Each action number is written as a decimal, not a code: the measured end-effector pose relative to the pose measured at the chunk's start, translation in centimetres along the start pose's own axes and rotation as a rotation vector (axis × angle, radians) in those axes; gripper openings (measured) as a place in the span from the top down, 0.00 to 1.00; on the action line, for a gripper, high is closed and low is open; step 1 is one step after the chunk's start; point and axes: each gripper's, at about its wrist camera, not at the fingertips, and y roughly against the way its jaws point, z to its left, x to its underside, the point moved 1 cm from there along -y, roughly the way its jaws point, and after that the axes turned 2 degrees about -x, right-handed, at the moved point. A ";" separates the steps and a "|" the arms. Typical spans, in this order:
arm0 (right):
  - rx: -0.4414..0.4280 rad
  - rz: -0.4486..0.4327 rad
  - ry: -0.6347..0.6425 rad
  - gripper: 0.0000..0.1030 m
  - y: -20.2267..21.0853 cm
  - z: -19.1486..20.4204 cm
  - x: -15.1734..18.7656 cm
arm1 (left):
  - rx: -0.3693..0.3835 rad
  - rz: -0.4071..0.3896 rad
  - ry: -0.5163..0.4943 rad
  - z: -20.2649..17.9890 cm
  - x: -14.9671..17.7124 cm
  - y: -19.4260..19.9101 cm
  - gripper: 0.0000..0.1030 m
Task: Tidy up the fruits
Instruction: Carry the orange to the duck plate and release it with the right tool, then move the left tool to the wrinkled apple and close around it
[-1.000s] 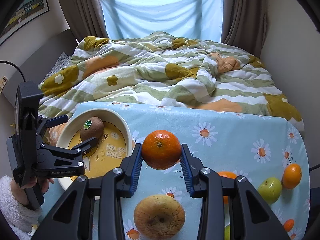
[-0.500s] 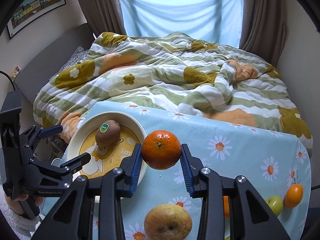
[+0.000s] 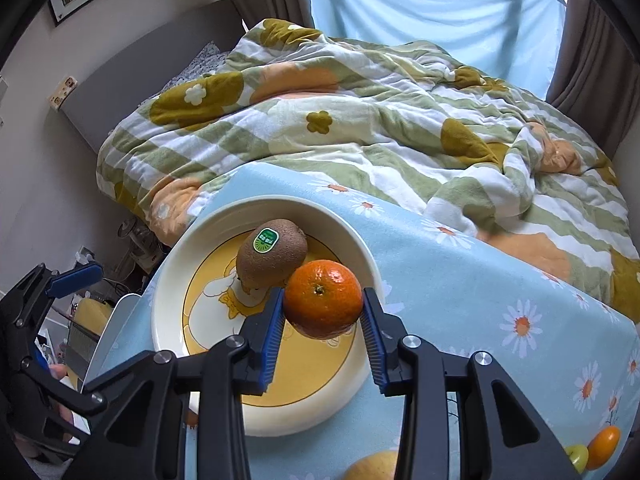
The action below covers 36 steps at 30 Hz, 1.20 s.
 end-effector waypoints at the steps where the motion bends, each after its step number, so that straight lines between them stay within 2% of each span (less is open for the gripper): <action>1: -0.001 0.009 -0.001 0.66 -0.5 0.1 0.0 | -0.001 0.005 0.009 0.2 0.2 -0.1 0.00; 10: 0.032 0.049 0.035 0.66 -3.2 0.3 -0.2 | -0.005 0.039 0.059 1.3 1.9 -1.1 0.00; 11: 0.036 0.051 0.037 0.63 -3.3 0.3 -0.2 | -0.006 0.042 0.063 1.4 2.0 -1.1 0.00; 12: 0.038 0.048 0.038 0.48 -3.3 0.3 -0.2 | -0.005 0.044 0.067 1.5 2.1 -1.2 0.00; 13: 0.032 0.047 0.038 0.38 -3.3 0.4 -0.3 | -0.004 0.047 0.072 1.6 2.1 -1.3 0.00; 14: 0.021 0.045 0.037 0.17 -3.2 0.4 -0.3 | -0.005 0.049 0.076 1.6 2.1 -1.3 0.00; 15: 0.012 0.037 0.032 0.06 -3.0 0.4 -0.3 | -0.004 0.051 0.078 1.7 2.2 -1.3 0.00; 21: 0.017 -0.006 0.028 0.05 -2.2 0.4 -0.3 | -0.006 0.054 0.079 1.9 2.5 -0.8 0.00; 26: 0.017 -0.006 0.012 0.05 -1.4 0.6 -0.2 | -0.007 0.040 0.066 1.9 2.3 0.2 0.00; 36: 0.013 -0.064 -0.027 0.05 3.7 1.9 0.5 | 0.008 -0.016 0.021 1.6 1.0 4.2 0.00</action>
